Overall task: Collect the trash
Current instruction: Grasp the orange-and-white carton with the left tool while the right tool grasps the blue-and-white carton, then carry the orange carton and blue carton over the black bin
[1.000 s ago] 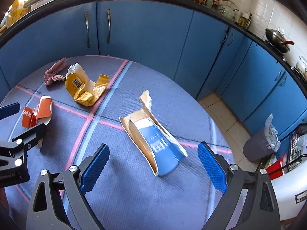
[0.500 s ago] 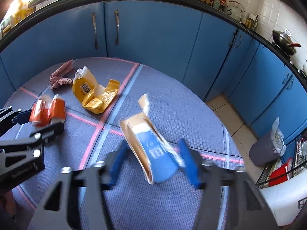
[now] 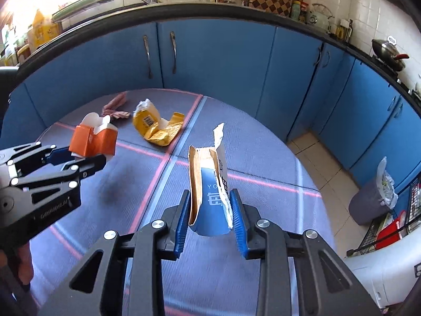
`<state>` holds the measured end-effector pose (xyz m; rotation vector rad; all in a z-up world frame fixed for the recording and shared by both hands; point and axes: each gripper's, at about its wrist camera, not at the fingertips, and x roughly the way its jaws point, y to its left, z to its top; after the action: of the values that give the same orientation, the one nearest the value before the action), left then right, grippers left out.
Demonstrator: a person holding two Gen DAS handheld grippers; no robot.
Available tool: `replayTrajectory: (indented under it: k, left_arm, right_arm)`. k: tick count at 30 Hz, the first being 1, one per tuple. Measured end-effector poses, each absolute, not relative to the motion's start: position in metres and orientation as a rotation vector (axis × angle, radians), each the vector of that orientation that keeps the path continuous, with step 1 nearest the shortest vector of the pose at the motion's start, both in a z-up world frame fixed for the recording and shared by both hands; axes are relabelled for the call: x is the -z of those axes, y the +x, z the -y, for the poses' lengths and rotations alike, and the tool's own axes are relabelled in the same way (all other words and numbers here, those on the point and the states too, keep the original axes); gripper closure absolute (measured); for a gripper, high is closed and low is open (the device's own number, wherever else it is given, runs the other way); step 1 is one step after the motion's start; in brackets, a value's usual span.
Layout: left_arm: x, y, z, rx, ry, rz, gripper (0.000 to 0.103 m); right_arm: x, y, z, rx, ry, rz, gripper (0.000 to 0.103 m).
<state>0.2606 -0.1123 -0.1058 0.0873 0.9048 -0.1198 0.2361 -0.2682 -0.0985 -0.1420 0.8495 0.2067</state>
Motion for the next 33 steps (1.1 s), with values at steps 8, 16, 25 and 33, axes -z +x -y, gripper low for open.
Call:
replayTrajectory:
  k: [8, 16, 25, 33]
  left_arm:
    - [0.071, 0.214, 0.137, 0.178, 0.112, -0.850, 0.067]
    - [0.033, 0.167, 0.189, 0.319, 0.123, -0.809, 0.067]
    - [0.010, 0.116, 0.272, 0.449, 0.213, -0.758, 0.067]
    - [0.001, 0.090, 0.329, 0.519, 0.283, -0.732, 0.067]
  right_arm:
    - [0.068, 0.178, 0.301, -0.159, -0.112, -0.801, 0.073]
    - [0.049, 0.118, 0.355, -0.073, -0.065, -0.771, 0.073]
    - [0.041, 0.062, 0.419, 0.030, -0.002, -0.748, 0.073]
    - [0.040, 0.026, 0.463, 0.084, 0.044, -0.735, 0.071]
